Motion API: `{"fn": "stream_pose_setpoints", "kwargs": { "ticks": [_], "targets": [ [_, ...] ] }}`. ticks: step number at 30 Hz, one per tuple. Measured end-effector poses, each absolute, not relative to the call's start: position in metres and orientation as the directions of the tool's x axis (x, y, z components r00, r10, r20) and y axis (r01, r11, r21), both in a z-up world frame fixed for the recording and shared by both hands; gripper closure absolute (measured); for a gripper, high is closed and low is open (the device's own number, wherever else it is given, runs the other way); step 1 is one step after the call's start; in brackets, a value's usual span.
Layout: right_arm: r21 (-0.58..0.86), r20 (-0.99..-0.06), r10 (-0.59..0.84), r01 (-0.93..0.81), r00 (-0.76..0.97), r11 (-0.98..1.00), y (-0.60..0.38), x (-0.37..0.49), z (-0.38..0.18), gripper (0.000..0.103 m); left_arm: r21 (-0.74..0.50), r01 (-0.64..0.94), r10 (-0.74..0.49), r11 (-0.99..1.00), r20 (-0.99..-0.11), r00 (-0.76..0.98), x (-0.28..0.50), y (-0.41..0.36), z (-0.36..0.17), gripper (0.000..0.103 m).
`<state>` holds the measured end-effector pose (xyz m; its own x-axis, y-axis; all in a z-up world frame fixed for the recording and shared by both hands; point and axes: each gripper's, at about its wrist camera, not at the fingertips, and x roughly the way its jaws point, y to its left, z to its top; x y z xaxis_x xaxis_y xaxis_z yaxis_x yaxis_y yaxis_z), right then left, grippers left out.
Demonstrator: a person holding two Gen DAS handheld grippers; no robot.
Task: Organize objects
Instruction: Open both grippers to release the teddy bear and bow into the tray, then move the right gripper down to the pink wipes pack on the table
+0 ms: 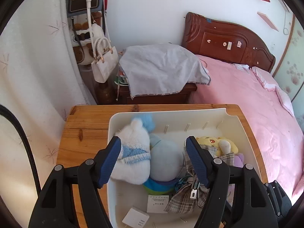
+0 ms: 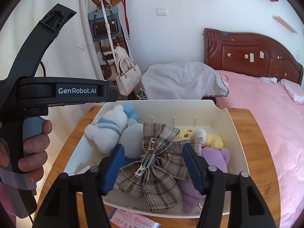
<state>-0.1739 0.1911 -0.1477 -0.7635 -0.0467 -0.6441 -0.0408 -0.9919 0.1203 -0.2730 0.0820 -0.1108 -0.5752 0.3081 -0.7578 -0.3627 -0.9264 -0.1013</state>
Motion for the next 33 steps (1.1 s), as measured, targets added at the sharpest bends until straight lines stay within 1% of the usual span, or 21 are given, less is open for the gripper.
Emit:
{"fn": "stream_pose_setpoints", "kwargs": {
  "ticks": [1, 8, 12, 18, 23, 26, 30, 33],
  "targets": [
    [0.123, -0.645, -0.05, -0.039, -0.762, -0.992, 0.191, -0.174, -0.146, 0.032, -0.091, -0.35, 0.293, -0.932, -0.758, -0.583, -0.271, 0.081, -0.109, 0.028],
    [0.145, -0.655, -0.075, -0.028, -0.752, -0.989, 0.195, -0.165, -0.139, 0.024, -0.048, -0.177, 0.15, -0.983, -0.769, -0.622, -0.261, 0.061, -0.094, 0.028],
    [0.161, -0.672, -0.08, -0.039, -0.736, -0.986, 0.2, -0.162, -0.139, 0.023, -0.007, -0.071, 0.05, -0.997, -0.776, -0.629, -0.254, 0.04, -0.085, 0.028],
    [0.214, -0.692, -0.11, -0.058, -0.714, -0.975, 0.208, -0.16, -0.143, 0.023, -0.004, 0.033, -0.018, -0.999, -0.78, -0.626, -0.24, 0.007, -0.081, 0.028],
    [0.233, -0.713, -0.135, -0.051, -0.688, -0.971, 0.208, -0.157, -0.15, 0.023, -0.004, 0.088, -0.051, -0.996, -0.79, -0.611, -0.224, -0.012, -0.083, 0.028],
    [0.287, -0.73, -0.189, -0.043, -0.657, -0.957, 0.21, -0.154, -0.157, 0.023, -0.006, 0.123, -0.071, -0.992, -0.79, -0.609, -0.213, -0.023, -0.087, 0.028],
    [0.337, -0.75, -0.224, -0.068, -0.622, -0.939, 0.211, -0.15, -0.166, 0.023, -0.006, 0.153, -0.085, -0.988, -0.811, -0.579, -0.205, -0.034, -0.095, 0.028],
    [0.343, -0.757, -0.225, -0.08, -0.613, -0.936, 0.21, -0.146, -0.17, 0.023, 0.009, 0.173, -0.107, -0.985, -0.814, -0.572, -0.197, -0.042, -0.102, 0.028]
  ]
}}
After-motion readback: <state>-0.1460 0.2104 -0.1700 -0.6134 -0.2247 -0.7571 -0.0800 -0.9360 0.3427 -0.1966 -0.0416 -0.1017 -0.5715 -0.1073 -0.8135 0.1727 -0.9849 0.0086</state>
